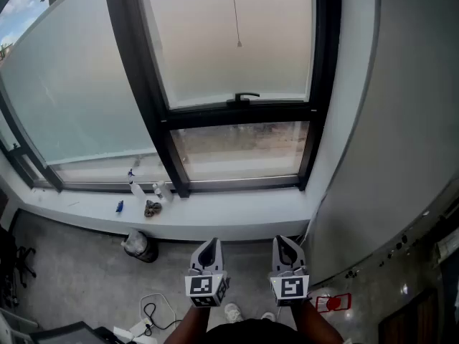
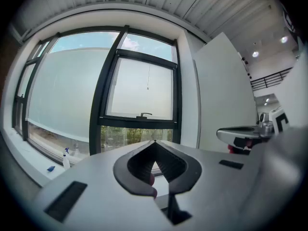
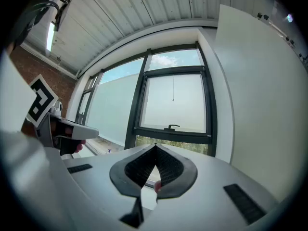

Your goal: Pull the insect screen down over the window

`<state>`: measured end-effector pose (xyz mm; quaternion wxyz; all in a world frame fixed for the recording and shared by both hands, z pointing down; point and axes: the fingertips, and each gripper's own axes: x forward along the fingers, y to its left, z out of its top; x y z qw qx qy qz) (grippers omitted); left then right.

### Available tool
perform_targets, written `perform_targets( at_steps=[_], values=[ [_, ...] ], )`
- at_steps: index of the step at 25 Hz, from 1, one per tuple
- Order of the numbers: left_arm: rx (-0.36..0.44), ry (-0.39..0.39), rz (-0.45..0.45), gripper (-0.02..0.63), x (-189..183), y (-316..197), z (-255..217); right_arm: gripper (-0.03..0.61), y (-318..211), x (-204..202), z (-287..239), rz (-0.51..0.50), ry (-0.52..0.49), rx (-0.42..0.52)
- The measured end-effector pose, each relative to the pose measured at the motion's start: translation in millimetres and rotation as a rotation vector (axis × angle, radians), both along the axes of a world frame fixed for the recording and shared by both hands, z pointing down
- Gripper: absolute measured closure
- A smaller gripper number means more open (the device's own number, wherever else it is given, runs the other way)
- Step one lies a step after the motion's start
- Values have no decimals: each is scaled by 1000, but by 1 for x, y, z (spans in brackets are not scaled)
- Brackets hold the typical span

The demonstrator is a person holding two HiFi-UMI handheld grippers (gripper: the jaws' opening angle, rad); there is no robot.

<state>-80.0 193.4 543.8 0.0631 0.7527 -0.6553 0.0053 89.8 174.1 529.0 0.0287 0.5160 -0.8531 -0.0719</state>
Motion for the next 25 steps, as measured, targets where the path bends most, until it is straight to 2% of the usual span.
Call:
perform_targets(
  at_steps=[5, 8, 12, 18, 21, 25],
  values=[
    [7, -16, 2, 614, 5, 1, 0, 575, -1, 3, 2, 3, -2, -9],
    [-20, -33, -11, 614, 8, 3, 0, 577, -2, 4, 3, 0, 4, -6],
    [-5, -12, -4, 614, 14, 1, -2, 577, -4, 8, 11, 2, 0, -19],
    [7, -33, -3, 614, 13, 3, 2, 575, -3, 10, 7, 0, -43, -31],
    [5, -4, 0, 614, 15, 4, 3, 575, -3, 9, 8, 1, -42, -39],
    [-13, -32, -14, 614, 8, 4, 4, 575, -4, 2, 9, -6, -38, -42]
  ],
)
